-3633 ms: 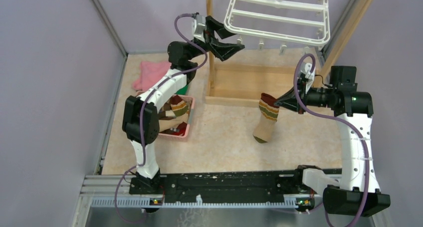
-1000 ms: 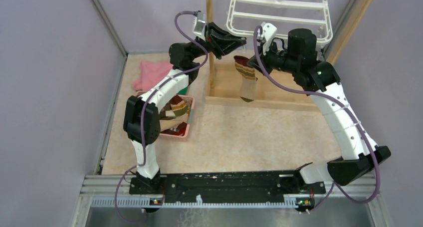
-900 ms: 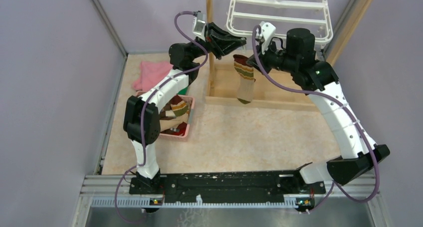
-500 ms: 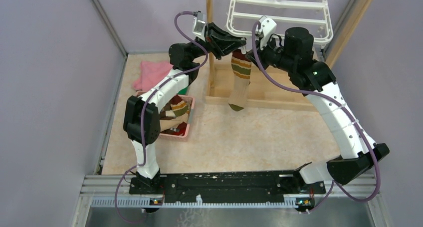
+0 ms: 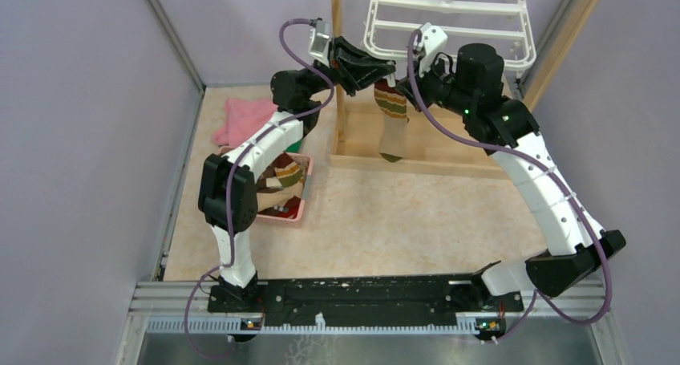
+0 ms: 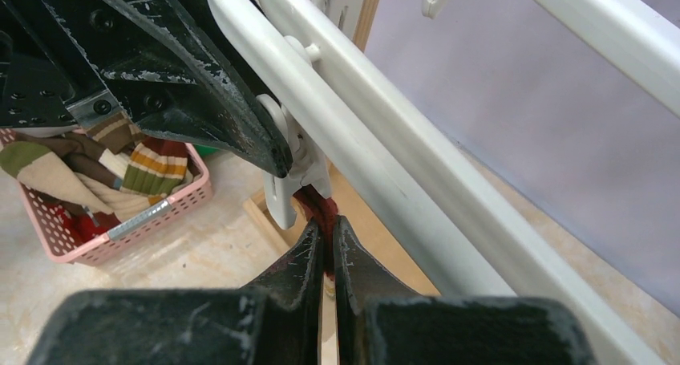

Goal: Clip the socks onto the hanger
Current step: Clamp the sock onto the hanger.

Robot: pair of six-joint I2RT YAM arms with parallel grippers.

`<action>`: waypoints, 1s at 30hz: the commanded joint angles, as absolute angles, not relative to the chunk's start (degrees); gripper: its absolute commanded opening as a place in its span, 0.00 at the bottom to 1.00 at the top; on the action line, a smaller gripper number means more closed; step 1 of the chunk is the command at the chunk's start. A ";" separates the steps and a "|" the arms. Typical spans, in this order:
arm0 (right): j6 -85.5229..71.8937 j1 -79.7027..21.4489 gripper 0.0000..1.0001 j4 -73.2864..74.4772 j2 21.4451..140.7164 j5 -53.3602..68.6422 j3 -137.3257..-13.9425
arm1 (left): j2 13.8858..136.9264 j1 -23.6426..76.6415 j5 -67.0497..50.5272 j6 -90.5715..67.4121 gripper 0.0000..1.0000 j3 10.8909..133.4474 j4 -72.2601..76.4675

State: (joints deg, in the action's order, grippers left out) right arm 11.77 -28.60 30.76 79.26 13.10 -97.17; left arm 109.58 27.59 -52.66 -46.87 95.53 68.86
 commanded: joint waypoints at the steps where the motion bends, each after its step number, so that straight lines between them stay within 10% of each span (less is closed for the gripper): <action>1: 8.99 -29.78 0.00 27.24 77.62 12.75 -98.14 | 106.35 27.84 -53.84 -47.40 0.07 95.01 72.16; 30: 5.21 -29.71 0.00 28.21 75.73 14.70 -99.89 | 106.57 27.83 -54.10 -45.03 0.11 95.27 69.50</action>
